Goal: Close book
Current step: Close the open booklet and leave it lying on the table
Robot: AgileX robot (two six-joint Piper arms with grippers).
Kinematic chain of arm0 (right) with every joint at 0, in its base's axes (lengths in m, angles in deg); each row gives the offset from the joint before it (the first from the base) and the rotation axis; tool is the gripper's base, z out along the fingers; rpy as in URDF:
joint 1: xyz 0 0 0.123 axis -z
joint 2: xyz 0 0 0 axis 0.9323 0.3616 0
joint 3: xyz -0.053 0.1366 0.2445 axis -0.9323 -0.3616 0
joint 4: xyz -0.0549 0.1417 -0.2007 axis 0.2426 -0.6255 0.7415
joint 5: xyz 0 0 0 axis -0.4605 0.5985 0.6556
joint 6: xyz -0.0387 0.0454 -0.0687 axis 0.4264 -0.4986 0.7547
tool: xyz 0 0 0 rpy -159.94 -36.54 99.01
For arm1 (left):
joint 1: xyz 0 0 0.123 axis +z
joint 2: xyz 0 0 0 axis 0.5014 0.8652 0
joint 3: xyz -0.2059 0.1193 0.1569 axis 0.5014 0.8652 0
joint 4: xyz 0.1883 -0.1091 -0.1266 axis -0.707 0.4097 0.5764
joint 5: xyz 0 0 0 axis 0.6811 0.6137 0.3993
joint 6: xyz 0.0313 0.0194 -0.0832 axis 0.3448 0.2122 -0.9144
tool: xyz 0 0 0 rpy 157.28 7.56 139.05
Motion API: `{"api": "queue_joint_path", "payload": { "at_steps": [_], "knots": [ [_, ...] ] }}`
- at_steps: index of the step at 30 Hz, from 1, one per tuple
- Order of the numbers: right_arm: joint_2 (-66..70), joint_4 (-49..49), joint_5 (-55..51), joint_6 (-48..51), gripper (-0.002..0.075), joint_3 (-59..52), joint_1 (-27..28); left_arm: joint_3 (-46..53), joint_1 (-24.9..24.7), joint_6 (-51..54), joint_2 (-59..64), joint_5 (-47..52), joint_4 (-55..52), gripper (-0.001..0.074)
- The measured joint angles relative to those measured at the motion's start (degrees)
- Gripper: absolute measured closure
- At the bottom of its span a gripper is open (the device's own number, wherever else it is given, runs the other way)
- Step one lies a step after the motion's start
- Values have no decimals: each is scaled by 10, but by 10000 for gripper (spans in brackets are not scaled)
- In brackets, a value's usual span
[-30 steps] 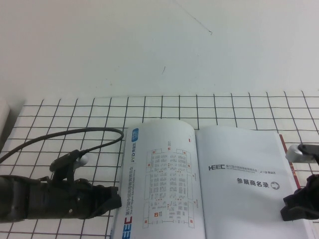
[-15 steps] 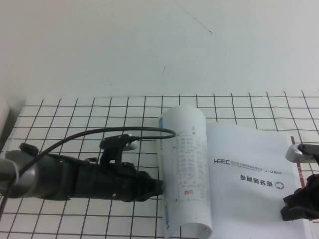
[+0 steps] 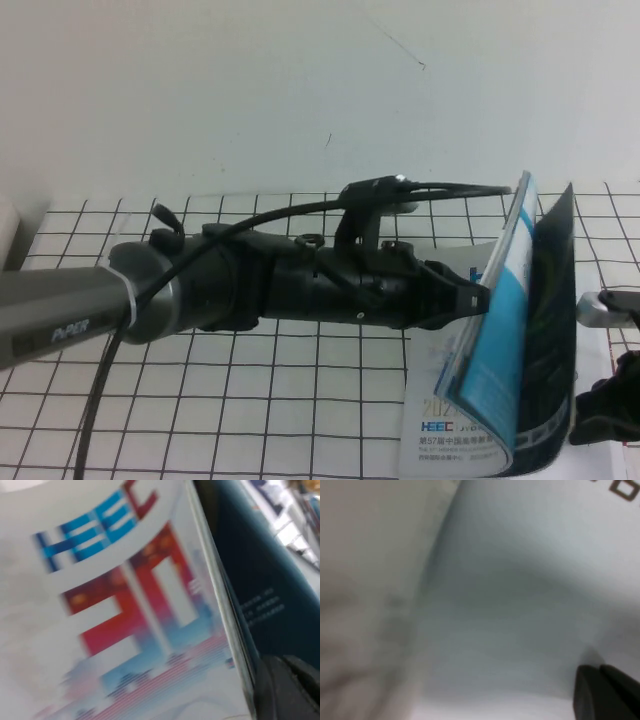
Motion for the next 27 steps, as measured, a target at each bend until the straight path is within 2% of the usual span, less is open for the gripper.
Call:
{"api": "queue_joint_path", "payload": {
  "at_steps": [7, 13, 19, 27],
  "knots": [
    [0, 0, -3, -1, 729, 3, 0, -52, -4, -89, -43, 5, -134, 739],
    [-28, 21, -13, -11, 729, 8, 0, -56, -4, -179, -181, -43, -311, 739],
    [-161, 73, -40, -61, 729, 54, 0, -57, -4, -297, -345, -33, -507, 739],
    [-385, 139, -117, -107, 729, 165, -1, -59, -4, -536, -538, 99, -813, 739]
  ]
}}
